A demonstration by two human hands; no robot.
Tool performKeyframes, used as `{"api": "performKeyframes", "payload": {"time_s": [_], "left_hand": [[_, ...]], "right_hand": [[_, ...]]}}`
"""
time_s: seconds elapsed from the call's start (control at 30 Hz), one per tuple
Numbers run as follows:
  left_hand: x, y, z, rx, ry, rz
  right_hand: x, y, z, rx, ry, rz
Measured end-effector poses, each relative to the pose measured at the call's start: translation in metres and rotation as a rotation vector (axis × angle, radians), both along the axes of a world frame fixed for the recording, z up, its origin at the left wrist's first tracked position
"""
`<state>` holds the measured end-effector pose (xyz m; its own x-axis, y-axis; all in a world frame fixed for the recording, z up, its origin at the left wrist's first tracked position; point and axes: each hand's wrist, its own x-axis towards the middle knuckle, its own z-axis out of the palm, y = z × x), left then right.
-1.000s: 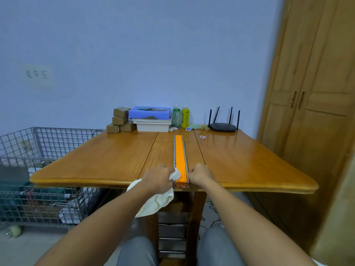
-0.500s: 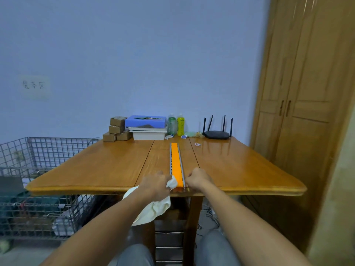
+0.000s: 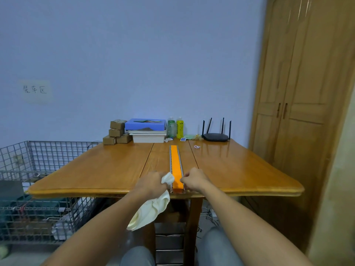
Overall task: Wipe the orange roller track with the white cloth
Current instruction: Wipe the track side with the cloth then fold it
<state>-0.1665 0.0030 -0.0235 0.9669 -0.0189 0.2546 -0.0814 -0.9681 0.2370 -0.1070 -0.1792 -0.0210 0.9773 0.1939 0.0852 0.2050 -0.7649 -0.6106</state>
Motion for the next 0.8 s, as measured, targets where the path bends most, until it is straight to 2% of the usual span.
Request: {"api": "performKeyframes", "payload": {"time_s": [0.33,0.53,0.8], "left_hand": [[0.011,0.008,0.035,-0.26,-0.044,0.017],[0.019,0.005,0.053,-0.451,-0.002,-0.064],[0.038,-0.006,0.086,-0.91,0.087,-0.124]], "right_hand": [[0.014,0.003,0.015,0.141,-0.065,0.166],[0.015,0.01,0.024,0.333,0.068,0.353],[0.034,0.007,0.037,0.62,0.245,0.364]]}}
